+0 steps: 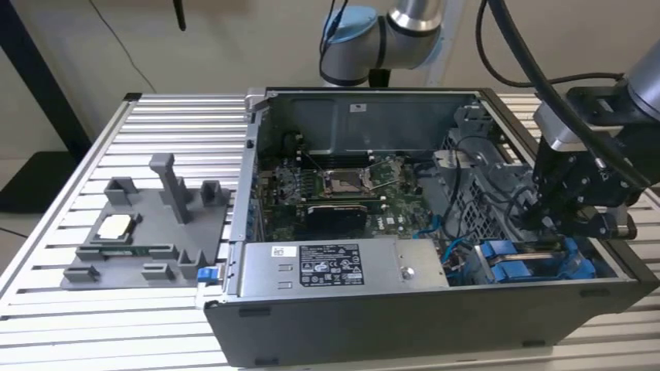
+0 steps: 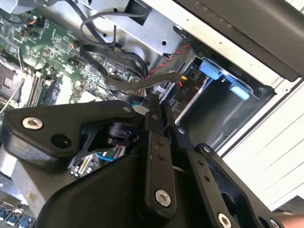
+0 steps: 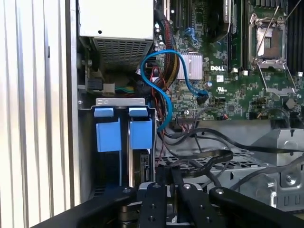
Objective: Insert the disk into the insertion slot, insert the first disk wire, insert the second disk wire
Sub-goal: 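Insert the second disk wire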
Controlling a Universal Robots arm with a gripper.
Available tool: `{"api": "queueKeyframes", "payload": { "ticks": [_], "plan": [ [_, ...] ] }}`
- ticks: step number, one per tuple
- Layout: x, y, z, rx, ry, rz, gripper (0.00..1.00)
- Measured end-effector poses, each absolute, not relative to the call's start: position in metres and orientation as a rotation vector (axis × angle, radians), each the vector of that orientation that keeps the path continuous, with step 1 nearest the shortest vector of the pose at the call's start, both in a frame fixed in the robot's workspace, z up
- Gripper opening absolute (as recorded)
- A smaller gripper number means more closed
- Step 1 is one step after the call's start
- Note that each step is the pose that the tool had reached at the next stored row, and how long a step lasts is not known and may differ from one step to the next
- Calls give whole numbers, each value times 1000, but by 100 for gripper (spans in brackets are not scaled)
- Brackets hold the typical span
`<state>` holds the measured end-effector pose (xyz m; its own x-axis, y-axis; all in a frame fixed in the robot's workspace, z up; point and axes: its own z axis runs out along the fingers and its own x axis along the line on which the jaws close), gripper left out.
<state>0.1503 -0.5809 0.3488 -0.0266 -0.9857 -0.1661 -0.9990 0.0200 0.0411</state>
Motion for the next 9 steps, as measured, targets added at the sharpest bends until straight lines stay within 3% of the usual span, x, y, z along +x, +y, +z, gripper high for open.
{"api": "queueKeyframes", "payload": {
  "ticks": [9],
  "plan": [
    [161,-581,348,-2187,2250,182,16]
  ]
}}
